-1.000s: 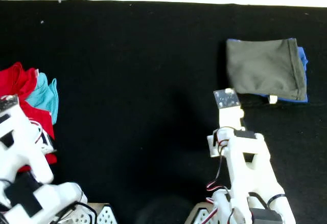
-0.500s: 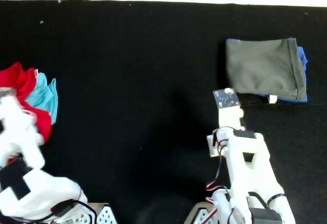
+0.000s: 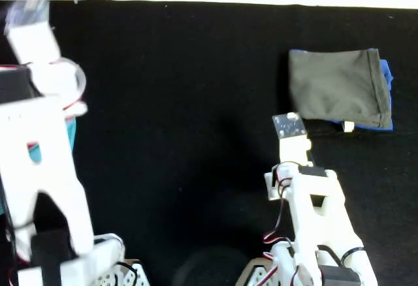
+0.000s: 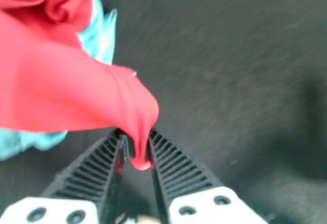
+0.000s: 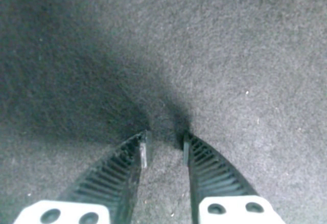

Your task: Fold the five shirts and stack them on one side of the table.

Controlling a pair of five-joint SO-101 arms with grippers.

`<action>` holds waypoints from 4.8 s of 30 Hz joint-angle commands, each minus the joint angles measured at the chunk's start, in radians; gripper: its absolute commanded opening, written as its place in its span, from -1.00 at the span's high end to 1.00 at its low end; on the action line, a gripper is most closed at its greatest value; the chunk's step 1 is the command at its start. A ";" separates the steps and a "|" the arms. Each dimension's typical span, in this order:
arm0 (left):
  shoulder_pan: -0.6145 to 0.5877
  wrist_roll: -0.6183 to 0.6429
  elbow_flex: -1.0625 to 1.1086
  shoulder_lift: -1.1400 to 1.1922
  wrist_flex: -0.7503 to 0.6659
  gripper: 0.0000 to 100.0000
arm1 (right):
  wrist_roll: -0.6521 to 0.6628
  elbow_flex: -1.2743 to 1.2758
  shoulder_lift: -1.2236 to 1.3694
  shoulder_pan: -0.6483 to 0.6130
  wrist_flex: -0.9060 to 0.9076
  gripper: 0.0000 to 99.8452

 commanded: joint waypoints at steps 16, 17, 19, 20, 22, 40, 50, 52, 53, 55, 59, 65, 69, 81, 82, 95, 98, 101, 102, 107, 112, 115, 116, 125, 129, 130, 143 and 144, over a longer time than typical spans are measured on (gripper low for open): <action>0.375 0.023 -0.455 -0.054 -0.327 0.98 | 0.011 0.019 0.001 -0.012 -0.028 0.77; 0.390 0.023 -0.455 -0.056 -0.351 0.98 | 0.011 0.019 0.001 -0.012 -0.028 0.77; 0.429 0.023 -0.455 -0.056 -0.393 0.98 | 0.011 0.019 0.001 -0.012 -0.028 0.77; 0.444 0.023 -0.455 -0.056 -0.408 0.98 | 0.011 0.019 0.001 -0.012 -0.030 0.77; 0.472 0.023 -0.455 -0.056 -0.425 0.98 | 0.011 0.019 0.001 -0.012 -0.030 0.77; 0.067 0.018 0.213 -0.054 -0.331 0.98 | 0.011 0.018 0.001 -0.012 -0.030 0.77; 0.044 0.021 0.283 -0.048 -0.460 0.84 | 0.012 -0.355 0.008 -0.269 0.354 0.65; 0.041 0.021 0.280 -0.058 -0.462 0.68 | 0.012 -0.426 0.010 -0.321 0.386 0.57; 0.038 0.021 0.269 -0.058 -0.460 0.61 | 0.012 -0.452 0.010 -0.346 0.390 0.56; 0.001 0.021 0.226 -0.065 -0.431 0.55 | 0.012 -0.489 0.010 -0.395 0.400 0.55; -0.119 0.021 0.174 -0.111 -0.393 0.62 | 0.011 -0.539 0.010 -0.541 0.401 0.55; -0.406 0.017 0.242 -0.176 -0.336 0.63 | 0.000 -0.645 0.013 -0.794 0.397 0.55; -0.616 0.015 0.361 -0.174 -0.338 0.63 | -0.100 -0.740 0.082 -0.920 0.354 0.55; -0.964 -0.153 0.601 -0.173 -0.479 0.63 | -0.210 -1.408 0.774 -1.102 0.558 0.55; -0.981 -0.158 0.610 -0.173 -0.497 0.63 | -0.210 -1.465 0.825 -1.106 0.573 0.55; -0.998 -0.172 0.734 -0.173 -0.535 0.64 | -0.207 -2.101 1.313 -0.638 0.737 0.55; -0.970 -0.172 0.773 -0.173 -0.535 0.64 | -0.209 -2.246 1.340 -0.532 0.791 0.55; -0.905 -0.172 0.837 -0.173 -0.537 0.63 | -0.209 -2.371 1.345 -0.476 0.866 0.55; -0.868 -0.172 0.863 -0.171 -0.546 0.63 | -0.209 -2.414 1.345 -0.472 0.901 0.55; -0.651 -0.169 1.036 -0.171 -0.677 0.63 | -0.206 -2.586 1.343 -0.519 1.070 0.55; -0.532 -0.169 1.144 -0.171 -0.761 0.63 | -0.206 -2.585 1.343 -0.561 1.070 0.55; -0.509 -0.166 1.148 -0.171 -0.760 0.63 | -0.206 -2.519 1.308 -0.596 1.070 0.55; -0.506 -0.166 1.148 -0.171 -0.760 0.64 | -0.206 -2.465 1.276 -0.611 1.070 0.55; -0.504 -0.166 1.150 -0.171 -0.760 0.64 | -0.204 -1.722 0.937 -0.780 1.006 0.55; -0.504 -0.167 1.150 -0.171 -0.760 0.64 | -0.201 -1.554 0.943 -0.743 0.851 0.55; -0.504 -0.167 1.150 -0.171 -0.760 0.64 | -0.201 -1.532 0.951 -0.737 0.832 0.55; -0.504 -0.167 1.148 -0.173 -0.760 0.63 | -0.201 -1.552 1.161 -0.685 0.837 0.61; -0.504 -0.167 1.148 -0.173 -0.760 0.63 | -0.201 -1.570 1.170 -0.671 0.849 0.70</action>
